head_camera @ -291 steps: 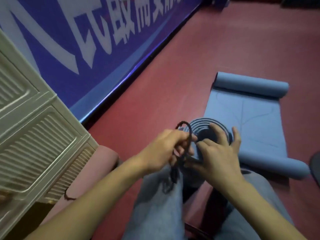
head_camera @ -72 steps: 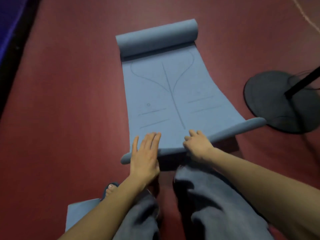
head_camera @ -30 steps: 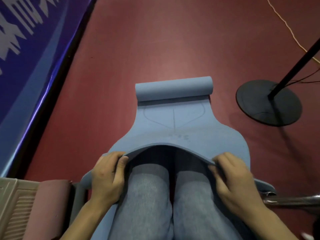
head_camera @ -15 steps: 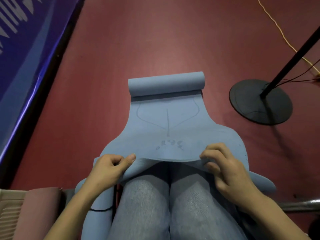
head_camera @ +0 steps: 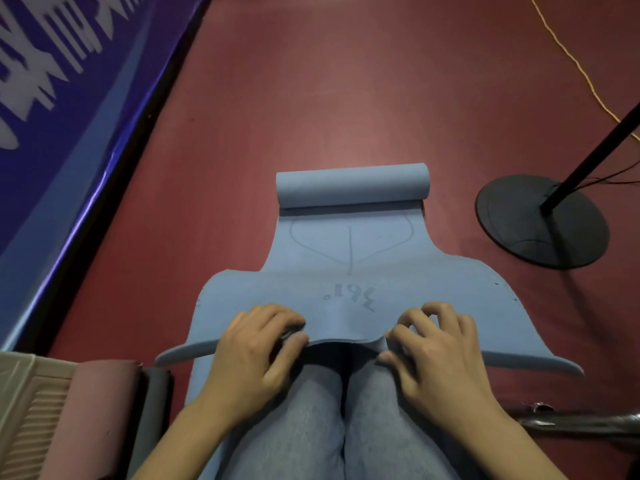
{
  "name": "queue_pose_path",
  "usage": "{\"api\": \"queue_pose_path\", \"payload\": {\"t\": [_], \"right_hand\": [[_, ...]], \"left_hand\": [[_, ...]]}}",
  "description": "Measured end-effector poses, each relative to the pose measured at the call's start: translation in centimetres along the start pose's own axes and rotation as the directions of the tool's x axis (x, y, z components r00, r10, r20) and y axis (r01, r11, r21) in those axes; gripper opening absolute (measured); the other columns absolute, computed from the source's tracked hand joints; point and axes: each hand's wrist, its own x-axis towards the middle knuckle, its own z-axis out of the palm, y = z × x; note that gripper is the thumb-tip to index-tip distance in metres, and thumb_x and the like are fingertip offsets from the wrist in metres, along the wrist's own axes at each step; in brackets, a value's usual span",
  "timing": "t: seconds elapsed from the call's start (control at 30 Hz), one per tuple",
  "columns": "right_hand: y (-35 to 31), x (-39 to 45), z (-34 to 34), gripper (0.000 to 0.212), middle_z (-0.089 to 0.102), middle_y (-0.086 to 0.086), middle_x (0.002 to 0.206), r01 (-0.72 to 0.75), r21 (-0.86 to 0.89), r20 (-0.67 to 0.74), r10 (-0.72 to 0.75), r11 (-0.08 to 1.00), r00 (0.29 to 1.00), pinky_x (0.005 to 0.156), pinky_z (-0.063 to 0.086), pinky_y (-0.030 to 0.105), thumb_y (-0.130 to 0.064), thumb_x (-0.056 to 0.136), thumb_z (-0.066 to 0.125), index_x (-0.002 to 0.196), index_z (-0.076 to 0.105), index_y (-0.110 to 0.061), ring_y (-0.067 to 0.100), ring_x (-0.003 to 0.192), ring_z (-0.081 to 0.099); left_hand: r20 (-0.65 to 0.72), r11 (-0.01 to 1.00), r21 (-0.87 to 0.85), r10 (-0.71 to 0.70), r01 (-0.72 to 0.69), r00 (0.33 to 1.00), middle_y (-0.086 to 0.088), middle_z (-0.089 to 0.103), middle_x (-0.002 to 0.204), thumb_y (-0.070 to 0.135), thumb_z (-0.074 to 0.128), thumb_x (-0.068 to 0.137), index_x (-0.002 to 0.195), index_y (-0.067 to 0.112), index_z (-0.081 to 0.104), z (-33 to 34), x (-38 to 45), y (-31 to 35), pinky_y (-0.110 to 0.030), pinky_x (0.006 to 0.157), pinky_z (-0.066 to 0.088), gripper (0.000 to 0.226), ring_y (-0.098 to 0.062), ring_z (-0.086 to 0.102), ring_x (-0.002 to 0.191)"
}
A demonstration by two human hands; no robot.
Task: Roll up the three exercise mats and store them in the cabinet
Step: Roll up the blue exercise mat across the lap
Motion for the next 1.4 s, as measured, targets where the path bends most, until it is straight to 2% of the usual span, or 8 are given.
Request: {"api": "queue_pose_path", "payload": {"t": [0.17, 0.5, 0.6, 0.73, 0.83, 0.97, 1.33, 1.4], "right_hand": [[-1.5, -0.1, 0.9, 0.014, 0.064, -0.009, 0.088, -0.068, -0.070, -0.073, 0.063, 0.995, 0.995, 0.075, 0.029, 0.039, -0.037, 0.077, 0.068, 0.072, 0.064, -0.024, 0.029, 0.100, 0.058], [-1.4, 2.7, -6.1, 0.023, 0.061, 0.000, 0.089, -0.058, 0.233, -0.211, 0.109, 0.971, 0.971, 0.067, 0.045, 0.041, -0.031, 0.089, 0.061, 0.105, 0.071, -0.018, 0.028, 0.078, 0.058], [-0.3, 2.7, -9.4, 0.022, 0.061, -0.008, 0.090, 0.016, 0.324, -0.046, -0.001, 0.946, 0.999, 0.071, 0.047, 0.037, -0.034, 0.090, 0.061, 0.106, 0.072, -0.025, 0.019, 0.083, 0.059], [0.9, 0.3, -7.4, 0.022, 0.056, -0.015, 0.094, -0.225, 0.462, 0.278, 0.101, 0.858, 0.955, 0.077, 0.044, 0.032, -0.034, 0.092, 0.064, 0.112, 0.058, -0.043, 0.003, 0.082, 0.055], [0.2, -1.5, -4.6, 0.016, 0.053, -0.013, 0.089, -0.288, 0.490, 0.225, 0.200, 0.823, 0.954, 0.075, 0.048, 0.038, -0.042, 0.086, 0.065, 0.095, 0.053, -0.036, 0.004, 0.079, 0.055], [-1.4, -3.0, -3.9, 0.019, 0.051, -0.012, 0.085, -0.142, 0.359, 0.012, 0.147, 0.922, 0.989, 0.070, 0.046, 0.042, -0.039, 0.090, 0.068, 0.081, 0.055, -0.027, 0.018, 0.077, 0.055], [-3.0, -2.8, -3.8, 0.036, 0.061, -0.004, 0.110, -0.148, -0.015, 0.076, 0.149, 0.989, 0.986, 0.095, 0.034, 0.048, -0.043, 0.062, 0.089, 0.079, 0.062, -0.026, 0.038, 0.136, 0.044], [-3.1, -3.0, -3.7, 0.036, 0.061, -0.003, 0.110, -0.173, -0.033, 0.068, 0.175, 0.984, 0.982, 0.097, 0.032, 0.050, -0.043, 0.062, 0.090, 0.080, 0.064, -0.026, 0.039, 0.137, 0.042]], "left_hand": [[0.028, 0.997, 0.040, -0.068, 0.067, 0.997, 0.018, 0.065, 0.113, 0.062, 0.061, 0.090, 0.107, 0.026, 0.068, 0.2, -1.0, -0.8, -0.033, 0.083, 0.051, 0.040, -0.009, 0.062, 0.101], [-0.004, 0.985, 0.164, -0.058, 0.057, 0.998, -0.004, 0.053, 0.058, 0.061, 0.035, 0.092, 0.060, 0.022, 0.032, -6.3, 4.9, 0.9, -0.035, 0.058, 0.026, 0.051, -0.035, 0.053, 0.060], [0.138, 0.989, 0.107, -0.116, 0.101, 0.984, 0.003, 0.035, 0.051, 0.068, 0.034, 0.087, 0.056, 0.021, 0.028, -7.7, 4.0, 2.1, -0.038, 0.056, 0.024, 0.056, -0.023, 0.040, 0.058], [0.438, 0.953, 0.035, -0.284, 0.300, 0.853, 0.002, 0.037, 0.051, 0.076, 0.047, 0.077, 0.060, 0.015, 0.042, -5.6, 1.6, 1.3, -0.038, 0.055, 0.027, 0.063, -0.011, 0.036, 0.051], [0.484, 0.871, -0.087, -0.388, 0.484, 0.785, 0.008, 0.041, 0.051, 0.074, 0.060, 0.065, 0.063, 0.020, 0.054, -3.7, 0.2, 0.3, -0.034, 0.057, 0.031, 0.054, -0.007, 0.038, 0.050], [0.404, 0.798, -0.178, -0.474, 0.575, 0.782, 0.013, 0.059, 0.060, 0.059, 0.073, 0.060, 0.088, 0.028, 0.061, -4.1, -0.7, 0.0, -0.033, 0.062, 0.043, 0.044, -0.007, 0.051, 0.056], [0.457, 0.887, 0.009, -0.414, 0.461, 0.787, 0.009, 0.061, 0.075, 0.052, 0.068, 0.075, 0.084, 0.034, 0.055, -3.6, -0.2, -0.1, -0.035, 0.069, 0.045, 0.024, -0.010, 0.055, 0.074], [0.330, 0.911, 0.106, -0.411, 0.399, 0.850, 0.013, 0.058, 0.082, 0.047, 0.078, 0.076, 0.077, 0.032, 0.059, -3.2, 0.2, 0.3, -0.033, 0.072, 0.040, 0.025, -0.012, 0.053, 0.084]]}}
